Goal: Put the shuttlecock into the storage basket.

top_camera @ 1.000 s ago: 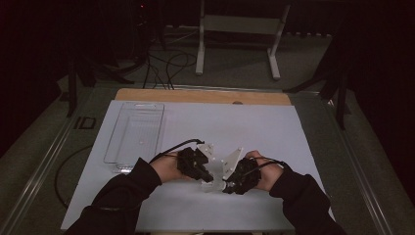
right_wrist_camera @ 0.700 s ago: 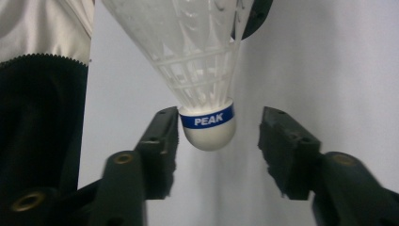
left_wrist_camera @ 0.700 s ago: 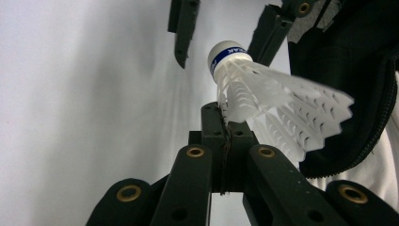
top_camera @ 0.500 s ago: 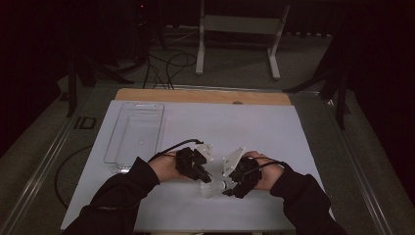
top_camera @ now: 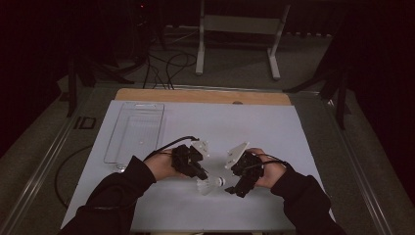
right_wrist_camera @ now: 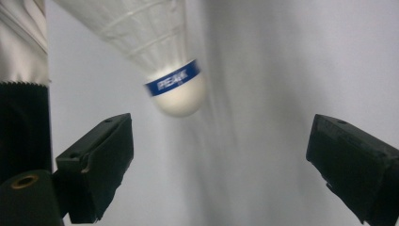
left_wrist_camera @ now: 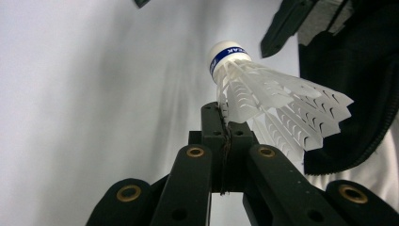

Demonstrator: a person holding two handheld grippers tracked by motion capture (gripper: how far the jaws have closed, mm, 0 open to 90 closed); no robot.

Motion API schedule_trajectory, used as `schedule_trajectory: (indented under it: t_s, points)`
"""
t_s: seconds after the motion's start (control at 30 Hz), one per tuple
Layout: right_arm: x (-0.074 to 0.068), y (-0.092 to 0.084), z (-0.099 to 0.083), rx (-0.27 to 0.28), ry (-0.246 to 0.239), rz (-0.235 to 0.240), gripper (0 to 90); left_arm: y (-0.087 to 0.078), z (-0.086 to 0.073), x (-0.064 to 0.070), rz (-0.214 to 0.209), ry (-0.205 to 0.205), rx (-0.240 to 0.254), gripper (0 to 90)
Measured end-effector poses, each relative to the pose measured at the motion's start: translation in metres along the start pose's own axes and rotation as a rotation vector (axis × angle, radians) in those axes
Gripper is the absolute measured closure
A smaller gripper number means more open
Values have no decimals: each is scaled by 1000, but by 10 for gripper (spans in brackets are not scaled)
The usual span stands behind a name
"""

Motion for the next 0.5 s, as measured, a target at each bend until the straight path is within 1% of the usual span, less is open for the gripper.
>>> schedule_trajectory:
  t_s: [0.03,0.07,0.1,0.13,0.2,0.23,0.3,0.33,0.37,0.4,0.47,0.5]
  points:
    - [1,-1,0,9,-1,-5,81,-1,-1,0,-2,-5,-2,900]
    - [1,-2,0,14,5,-4,81,-1,-1,-1,4,-6,-1,900]
    - [0,-2,0,10,5,2,81,-3,-2,-2,5,-14,1,900]
    - [1,-2,0,16,3,-5,81,-3,-2,-3,8,-11,0,900]
    - [1,-3,-1,17,12,8,81,-5,-3,-5,15,-19,1,900]
    - [1,-3,-2,19,16,8,81,-6,-4,-5,18,-24,-1,900]
    - [0,-3,-2,23,17,15,81,-7,-5,-7,22,-22,-2,900]
    - [1,-3,-4,32,23,0,81,-10,-6,-9,28,-37,7,900]
    - [1,-3,-5,31,27,5,81,-12,-7,-10,28,-37,7,900]
    - [2,-3,-6,31,31,-7,81,-13,-8,-11,36,-38,9,900]
    - [3,-3,-9,23,41,-11,81,-17,-9,-13,40,-48,14,900]
    - [4,-3,-10,27,49,-24,81,-18,-10,-14,48,-50,14,900]
Point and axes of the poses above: each handheld gripper's, and its own axes: y roughly forward along the jaws, z roughly out of its top, x roughly to its right, the point moved 9 cm from there along y, roughly forward along the jaws, and after that the axes turned 13 degrees about z, right-handed, at the moved point
